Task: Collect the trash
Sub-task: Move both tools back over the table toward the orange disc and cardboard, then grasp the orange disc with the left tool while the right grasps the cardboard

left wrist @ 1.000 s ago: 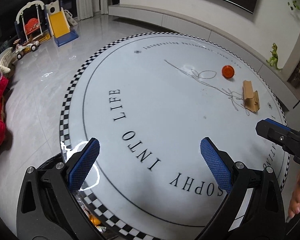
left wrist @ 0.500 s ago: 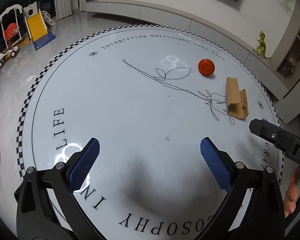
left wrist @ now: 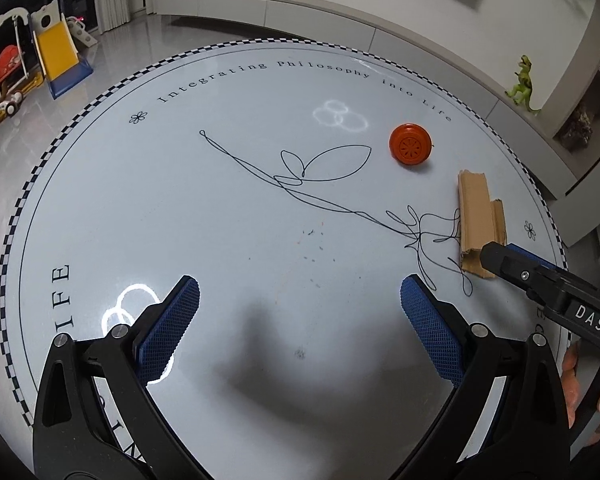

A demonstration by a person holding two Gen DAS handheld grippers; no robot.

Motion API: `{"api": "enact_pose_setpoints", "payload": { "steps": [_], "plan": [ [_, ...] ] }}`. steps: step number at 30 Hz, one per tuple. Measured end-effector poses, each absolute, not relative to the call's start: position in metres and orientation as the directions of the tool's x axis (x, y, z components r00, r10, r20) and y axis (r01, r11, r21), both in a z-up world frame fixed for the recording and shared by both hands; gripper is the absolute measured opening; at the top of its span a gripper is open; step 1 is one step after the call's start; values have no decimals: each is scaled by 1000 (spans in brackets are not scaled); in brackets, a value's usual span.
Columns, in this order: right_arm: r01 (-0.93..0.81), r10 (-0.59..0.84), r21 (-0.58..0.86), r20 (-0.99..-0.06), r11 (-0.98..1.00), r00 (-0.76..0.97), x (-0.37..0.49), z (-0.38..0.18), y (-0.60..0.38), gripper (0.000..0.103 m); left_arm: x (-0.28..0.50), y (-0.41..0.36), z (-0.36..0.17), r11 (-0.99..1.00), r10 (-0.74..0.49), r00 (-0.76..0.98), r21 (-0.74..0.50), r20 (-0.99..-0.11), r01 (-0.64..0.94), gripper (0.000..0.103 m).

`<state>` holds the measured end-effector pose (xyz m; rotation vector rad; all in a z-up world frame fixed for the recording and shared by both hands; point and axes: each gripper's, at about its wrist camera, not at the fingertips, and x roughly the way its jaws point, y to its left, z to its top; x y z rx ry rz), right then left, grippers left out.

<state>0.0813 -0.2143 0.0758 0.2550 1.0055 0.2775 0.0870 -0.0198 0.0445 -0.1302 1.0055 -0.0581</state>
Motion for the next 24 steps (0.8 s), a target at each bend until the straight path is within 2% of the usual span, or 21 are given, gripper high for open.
{"api": "enact_pose_setpoints", "payload": {
  "steps": [6,9,10,11,13,24],
  "plan": [
    [-93,331,331,-796,939,506,103,67,-214,61,107,-30,40,991,-113,526,-133,-843,0,97],
    [-83,325,330,-801,940,503,113,62,-213,52,117,-36,38,991,-121,520,-137,-845,9,97],
    [-82,323,328,-801,941,504,117,61,-214,41,120,-37,37,991,-122,519,-136,-846,12,97],
    [-84,323,326,-803,942,501,119,59,-214,23,124,-39,37,990,-125,517,-138,-847,13,97],
    [-85,338,344,-796,935,502,122,56,-218,9,132,-43,36,988,-135,515,-151,-847,11,97],
    [-64,303,331,-750,941,588,104,66,-258,8,177,-82,34,989,-143,535,-142,-833,43,97]
  ]
}}
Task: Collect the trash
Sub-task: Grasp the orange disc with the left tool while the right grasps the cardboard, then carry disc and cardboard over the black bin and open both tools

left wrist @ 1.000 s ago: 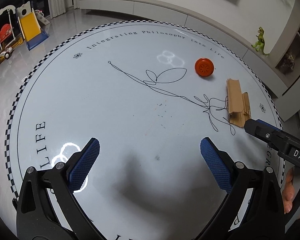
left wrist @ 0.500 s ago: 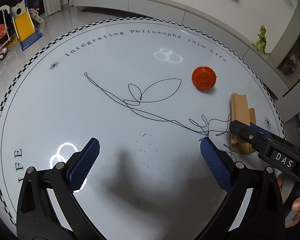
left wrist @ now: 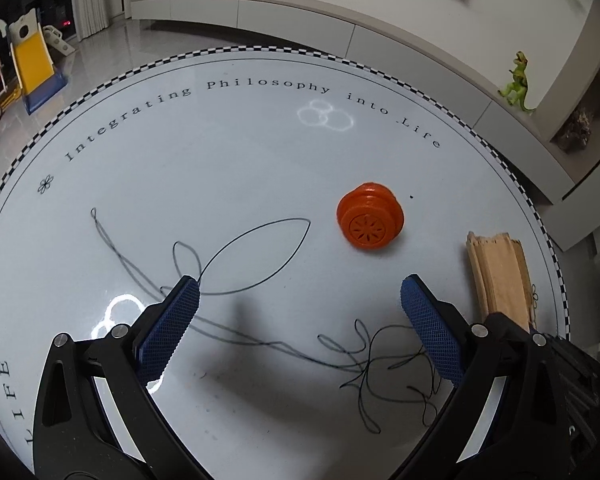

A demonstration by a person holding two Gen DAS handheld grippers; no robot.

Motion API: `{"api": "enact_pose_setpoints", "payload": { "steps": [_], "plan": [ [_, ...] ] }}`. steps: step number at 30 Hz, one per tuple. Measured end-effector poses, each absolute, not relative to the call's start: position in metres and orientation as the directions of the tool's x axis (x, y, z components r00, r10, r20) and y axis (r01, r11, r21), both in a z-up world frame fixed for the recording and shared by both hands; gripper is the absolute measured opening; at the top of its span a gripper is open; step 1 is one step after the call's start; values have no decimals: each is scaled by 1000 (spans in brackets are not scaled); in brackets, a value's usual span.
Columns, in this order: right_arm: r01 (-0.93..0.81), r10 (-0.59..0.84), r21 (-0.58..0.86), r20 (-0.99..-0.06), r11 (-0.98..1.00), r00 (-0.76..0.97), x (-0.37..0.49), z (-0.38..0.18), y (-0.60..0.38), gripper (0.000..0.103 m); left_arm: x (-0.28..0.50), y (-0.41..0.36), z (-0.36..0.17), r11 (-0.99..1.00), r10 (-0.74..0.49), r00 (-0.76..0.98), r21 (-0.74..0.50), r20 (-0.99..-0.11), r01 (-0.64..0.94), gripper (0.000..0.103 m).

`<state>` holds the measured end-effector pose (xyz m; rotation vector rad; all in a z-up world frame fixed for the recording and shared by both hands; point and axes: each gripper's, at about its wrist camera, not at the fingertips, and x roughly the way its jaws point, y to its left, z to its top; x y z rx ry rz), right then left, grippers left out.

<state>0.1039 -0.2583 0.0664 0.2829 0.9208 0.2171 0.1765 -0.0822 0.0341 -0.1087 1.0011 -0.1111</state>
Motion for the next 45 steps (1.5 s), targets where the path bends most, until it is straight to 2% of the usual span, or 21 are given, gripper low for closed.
{"api": "enact_pose_setpoints", "payload": {
  "steps": [8,11,13,15,16,18,27,45],
  "plan": [
    [-62,310,341,-745,938,591,101,66,-277,8,208,-112,19,990,-143,537,-114,-831,86,97],
    [-63,311,341,-745,938,590,99,65,-279,8,212,-122,16,993,-103,559,-52,-823,107,97],
    [-61,312,344,-745,937,589,98,64,-282,8,214,-126,14,993,-84,570,-21,-818,117,88],
    [-58,312,346,-746,937,589,98,63,-283,8,217,-126,10,991,-97,551,-31,-829,127,61],
    [-57,312,347,-746,936,588,97,62,-283,8,216,-127,10,992,-87,558,-19,-825,128,59],
    [-57,315,349,-746,935,587,96,62,-283,8,215,-129,10,989,-87,561,-6,-823,145,44],
    [-68,329,359,-740,931,586,87,68,-278,8,192,-116,14,987,-108,562,-21,-820,159,44],
    [-159,379,357,-715,921,588,25,108,-228,8,91,-50,64,994,-98,630,-42,-771,103,44]
  ]
}}
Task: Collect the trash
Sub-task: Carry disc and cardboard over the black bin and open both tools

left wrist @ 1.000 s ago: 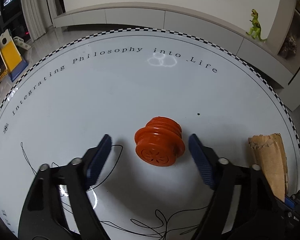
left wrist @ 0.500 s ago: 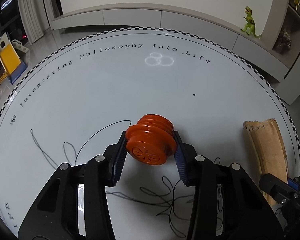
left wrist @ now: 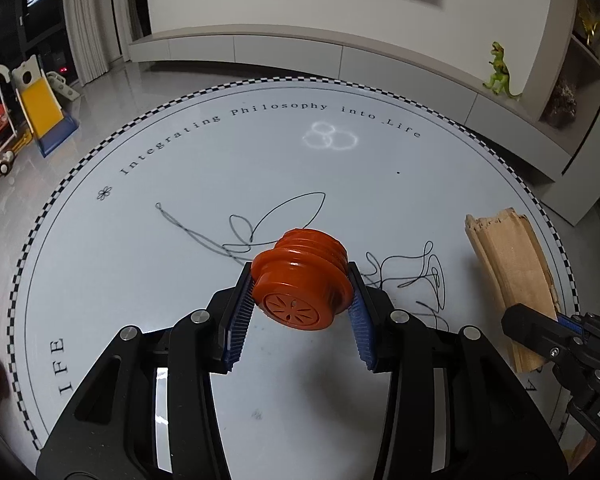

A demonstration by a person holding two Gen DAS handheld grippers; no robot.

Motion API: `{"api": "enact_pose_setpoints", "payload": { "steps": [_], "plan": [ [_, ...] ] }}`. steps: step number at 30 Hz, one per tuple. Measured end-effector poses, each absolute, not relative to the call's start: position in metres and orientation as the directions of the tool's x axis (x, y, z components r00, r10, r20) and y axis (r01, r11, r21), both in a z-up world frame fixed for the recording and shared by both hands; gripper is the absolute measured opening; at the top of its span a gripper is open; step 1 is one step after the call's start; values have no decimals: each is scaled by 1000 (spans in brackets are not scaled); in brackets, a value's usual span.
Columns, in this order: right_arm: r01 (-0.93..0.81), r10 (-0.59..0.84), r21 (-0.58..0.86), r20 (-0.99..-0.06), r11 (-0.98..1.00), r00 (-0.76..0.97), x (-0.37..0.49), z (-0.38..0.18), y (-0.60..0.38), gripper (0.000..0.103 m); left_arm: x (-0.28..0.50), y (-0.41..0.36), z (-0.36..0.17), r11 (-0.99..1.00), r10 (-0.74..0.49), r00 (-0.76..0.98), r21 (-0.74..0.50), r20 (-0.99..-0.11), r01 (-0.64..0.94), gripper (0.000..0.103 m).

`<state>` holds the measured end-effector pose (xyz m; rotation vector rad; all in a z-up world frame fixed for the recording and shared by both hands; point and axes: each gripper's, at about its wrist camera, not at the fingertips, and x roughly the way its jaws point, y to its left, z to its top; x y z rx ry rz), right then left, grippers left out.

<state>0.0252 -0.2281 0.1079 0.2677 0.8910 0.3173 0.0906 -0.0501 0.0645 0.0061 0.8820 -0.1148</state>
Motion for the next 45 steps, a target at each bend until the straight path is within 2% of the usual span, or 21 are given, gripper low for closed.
{"api": "enact_pose_setpoints", "payload": {
  "steps": [20,31,45],
  "plan": [
    [-397,477,295,-715,869,512,-74,131,-105,8,-59,48,85,996,19,685,-42,-728,-73,44],
    [-610,585,292,-728,737,358,-131,122,-9,8,-159,125,76,963,164,665,-28,-729,-267,44],
    [-775,611,282,-775,565,163,-209,102,102,8,-250,197,40,864,306,555,-19,-773,-503,44]
  ]
}}
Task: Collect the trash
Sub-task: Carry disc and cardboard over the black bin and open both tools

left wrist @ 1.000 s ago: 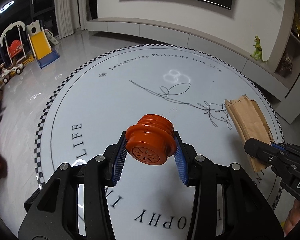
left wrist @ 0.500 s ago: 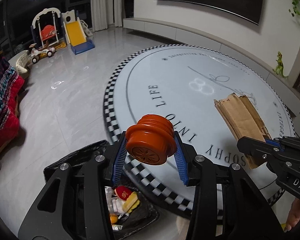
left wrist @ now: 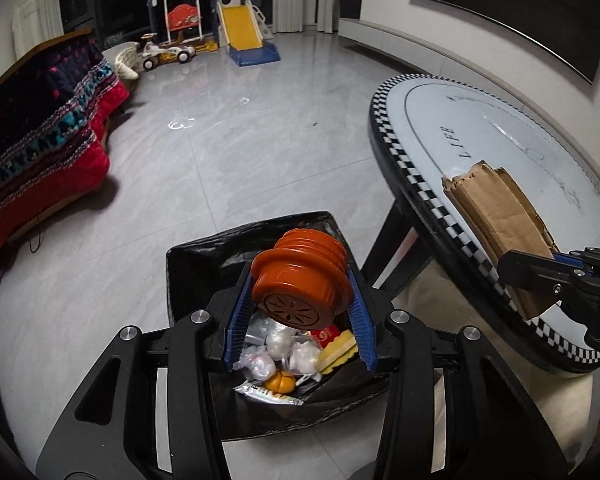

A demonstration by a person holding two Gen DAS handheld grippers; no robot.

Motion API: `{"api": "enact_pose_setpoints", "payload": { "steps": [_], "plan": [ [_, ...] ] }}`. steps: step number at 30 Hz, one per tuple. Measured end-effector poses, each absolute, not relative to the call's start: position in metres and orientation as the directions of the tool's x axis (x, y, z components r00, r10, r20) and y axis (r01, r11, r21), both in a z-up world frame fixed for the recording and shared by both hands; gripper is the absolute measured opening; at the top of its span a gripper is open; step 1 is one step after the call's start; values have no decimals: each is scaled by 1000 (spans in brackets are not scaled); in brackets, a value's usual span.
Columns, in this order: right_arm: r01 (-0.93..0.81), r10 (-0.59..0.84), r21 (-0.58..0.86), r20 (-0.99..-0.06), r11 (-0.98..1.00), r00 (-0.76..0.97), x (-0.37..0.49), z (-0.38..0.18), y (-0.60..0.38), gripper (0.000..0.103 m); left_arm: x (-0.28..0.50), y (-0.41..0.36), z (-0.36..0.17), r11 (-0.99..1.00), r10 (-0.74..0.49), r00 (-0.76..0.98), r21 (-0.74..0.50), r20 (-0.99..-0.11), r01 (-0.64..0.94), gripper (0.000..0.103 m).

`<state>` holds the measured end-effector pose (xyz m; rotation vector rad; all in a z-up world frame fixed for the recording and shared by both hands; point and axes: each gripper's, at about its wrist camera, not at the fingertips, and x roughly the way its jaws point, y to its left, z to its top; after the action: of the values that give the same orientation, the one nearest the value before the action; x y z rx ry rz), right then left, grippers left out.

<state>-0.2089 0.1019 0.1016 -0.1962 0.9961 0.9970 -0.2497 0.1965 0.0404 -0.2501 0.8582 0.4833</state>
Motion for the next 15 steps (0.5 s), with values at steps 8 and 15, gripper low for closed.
{"api": "enact_pose_setpoints", "payload": {
  "steps": [8,15],
  "plan": [
    [-815,575,292,-816,501,61,-229,88,141,8,-292,231,20,814,326,501,-31,-802,-580,44],
    [-809,563,294,-824,510,56,-235,89,150,53,-316,255,24,715,436,447,-1,-781,-699,97]
  ]
}}
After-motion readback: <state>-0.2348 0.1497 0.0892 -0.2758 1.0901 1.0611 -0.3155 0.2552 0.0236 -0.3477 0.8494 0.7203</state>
